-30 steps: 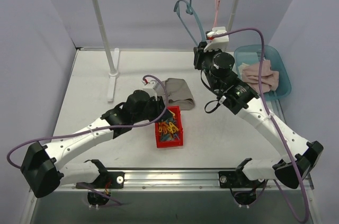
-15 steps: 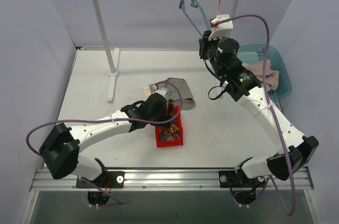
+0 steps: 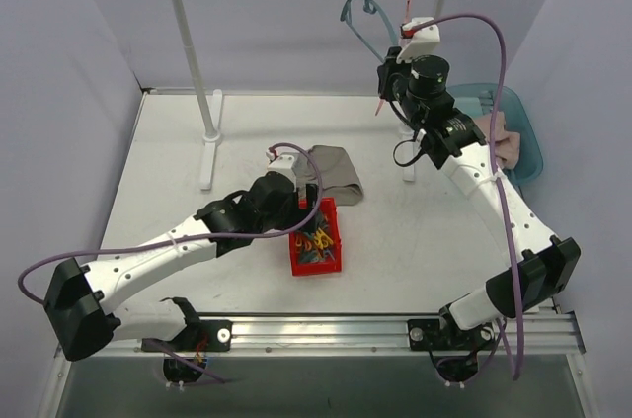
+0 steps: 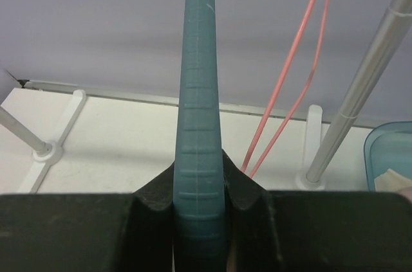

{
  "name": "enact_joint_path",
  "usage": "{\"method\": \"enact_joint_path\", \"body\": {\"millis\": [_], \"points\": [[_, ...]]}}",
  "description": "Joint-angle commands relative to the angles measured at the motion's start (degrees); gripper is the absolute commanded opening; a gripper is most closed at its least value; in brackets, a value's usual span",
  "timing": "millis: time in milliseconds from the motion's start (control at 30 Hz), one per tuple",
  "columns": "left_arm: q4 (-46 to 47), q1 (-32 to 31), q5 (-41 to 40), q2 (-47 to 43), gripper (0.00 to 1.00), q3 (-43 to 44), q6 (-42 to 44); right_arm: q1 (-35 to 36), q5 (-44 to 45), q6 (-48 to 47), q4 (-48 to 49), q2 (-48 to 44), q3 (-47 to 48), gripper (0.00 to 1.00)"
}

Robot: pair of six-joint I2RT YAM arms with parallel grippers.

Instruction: Remove the underwear clipped to the hanger

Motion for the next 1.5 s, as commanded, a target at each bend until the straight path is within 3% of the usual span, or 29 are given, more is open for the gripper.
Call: {"method": "enact_joint_path", "body": {"millis": [0, 133, 167, 200, 267, 300, 367, 567, 667, 800, 1100, 1333, 1467], "points": [[-1.13, -0.33, -3.47, -5.48, 0.94, 1.40, -1.64, 0.25, -2.52, 1.64, 2.64, -2.76, -1.32, 0.00], [-1.48, -0.25, -6.90, -10.15, 0.94, 0.97, -1.99, 2.44, -2.08, 1.91, 1.86, -7.58, -5.64, 0.00], [-1.39, -0.25, -8.30, -11.03, 0.94, 0.79, -1.81, 3.15, -1.91, 1.73, 1.24, -8.65, -6.60, 0.12], [-1.48, -0.16, -9.10, -12.52, 0.94, 0.79, -1.64, 3.94, -0.34, 1.65, 0.63, -9.70, -7.31, 0.45], [-1.74, -0.07, -10.94, -13.76, 0.94, 1.23, -1.03, 7.53, 1.60, 1.12, -1.82, -12.43, -9.33, 0.65], [-1.92, 0.02, -11.47, -14.63, 0.94, 1.23, -0.85, 8.86, 3.87, 1.20, -2.71, -14.09, -9.95, 0.84], [-2.27, 0.28, -12.44, -15.43, 0.94, 1.58, -0.50, 11.93, 5.38, 1.99, -5.59, -15.77, -12.67, 1.00], [-2.27, 4.05, -11.31, -18.68, 0.94, 0.00, -0.67, 19.75, 11.01, 8.32, -12.55, -19.91, -21.01, 1.00], [-1.48, 7.57, -7.89, -19.39, 0.94, -1.14, -0.67, 22.67, 12.51, 9.90, -13.87, -16.49, -21.56, 1.00], [-0.69, 11.00, -4.36, -19.65, 0.94, -2.55, -1.37, 22.67, 11.81, 10.08, -14.85, -6.57, -16.39, 1.00], [-1.48, 11.44, -3.31, -22.02, 0.94, -4.22, -2.60, 18.19, 5.32, 11.92, -15.90, 20.04, -4.86, 1.00], [-3.49, 11.88, -4.80, -24.31, 0.94, -4.84, -2.52, 15.81, 1.27, 12.02, -14.41, 31.23, -1.87, 0.99], [-3.94, 12.41, -5.50, -25.19, 0.94, -5.01, -2.08, 15.46, -0.41, 12.01, -12.57, 34.40, -2.13, 0.91]]}}
